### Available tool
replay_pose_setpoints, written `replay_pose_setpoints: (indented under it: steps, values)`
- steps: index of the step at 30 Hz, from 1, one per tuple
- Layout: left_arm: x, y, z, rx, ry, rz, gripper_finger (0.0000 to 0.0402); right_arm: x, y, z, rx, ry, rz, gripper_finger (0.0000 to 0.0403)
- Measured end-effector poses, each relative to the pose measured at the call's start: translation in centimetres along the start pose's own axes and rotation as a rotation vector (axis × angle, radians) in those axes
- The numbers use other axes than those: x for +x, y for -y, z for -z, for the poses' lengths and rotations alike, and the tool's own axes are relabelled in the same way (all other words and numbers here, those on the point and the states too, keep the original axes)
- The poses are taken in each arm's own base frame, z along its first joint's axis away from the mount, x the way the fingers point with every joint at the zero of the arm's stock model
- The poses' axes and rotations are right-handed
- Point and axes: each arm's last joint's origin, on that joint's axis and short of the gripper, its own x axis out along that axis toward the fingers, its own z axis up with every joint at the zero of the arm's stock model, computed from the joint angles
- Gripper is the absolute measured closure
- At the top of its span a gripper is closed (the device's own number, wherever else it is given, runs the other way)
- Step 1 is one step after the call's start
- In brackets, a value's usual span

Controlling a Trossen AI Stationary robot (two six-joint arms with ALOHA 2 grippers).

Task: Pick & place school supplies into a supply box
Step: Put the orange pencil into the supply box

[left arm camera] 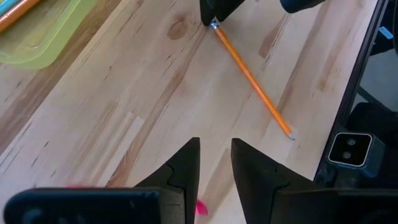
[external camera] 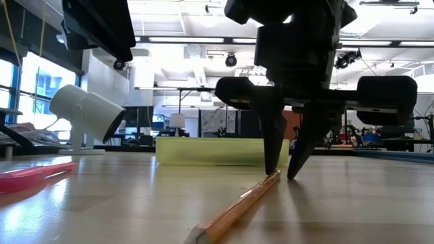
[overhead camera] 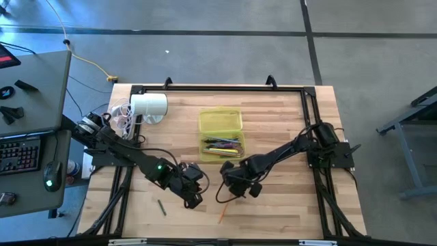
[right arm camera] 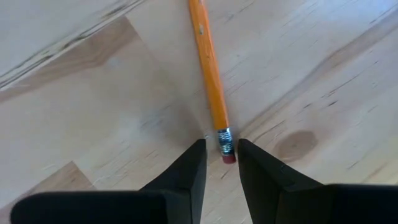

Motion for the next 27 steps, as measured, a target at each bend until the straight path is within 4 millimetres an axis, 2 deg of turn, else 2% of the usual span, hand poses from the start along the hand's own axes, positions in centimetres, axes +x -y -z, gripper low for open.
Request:
replay_pose_setpoints:
  steps: [8, 11, 16, 20, 27]
  values:
    - [0.0, 0.0, 0.0, 0.000, 0.000, 0.000, 0.0275, 0.1, -0.1, 0.1, 0.006, 0.004, -0.011, 0.0322]
    - [0.0, 0.0, 0.0, 0.000, 0.000, 0.000, 0.0275, 0.1, -0.2, 0.2, 0.004, 0.003, -0.015, 0.0338]
    - [0.0, 0.0, 0.0, 0.000, 0.001, 0.000, 0.0275, 0.1, -0.2, 0.2, 0.004, 0.003, -0.022, 0.0391]
    - [0.0, 0.0, 0.0, 0.000, 0.002, -0.001, 0.0275, 0.1, -0.3, 0.1, 0.003, 0.003, -0.022, 0.0391]
    - [0.0, 0.0, 0.0, 0.000, 0.002, -0.002, 0.0275, -1.4, -0.9, -0.8, 0.008, -0.149, -0.034, 0.0398]
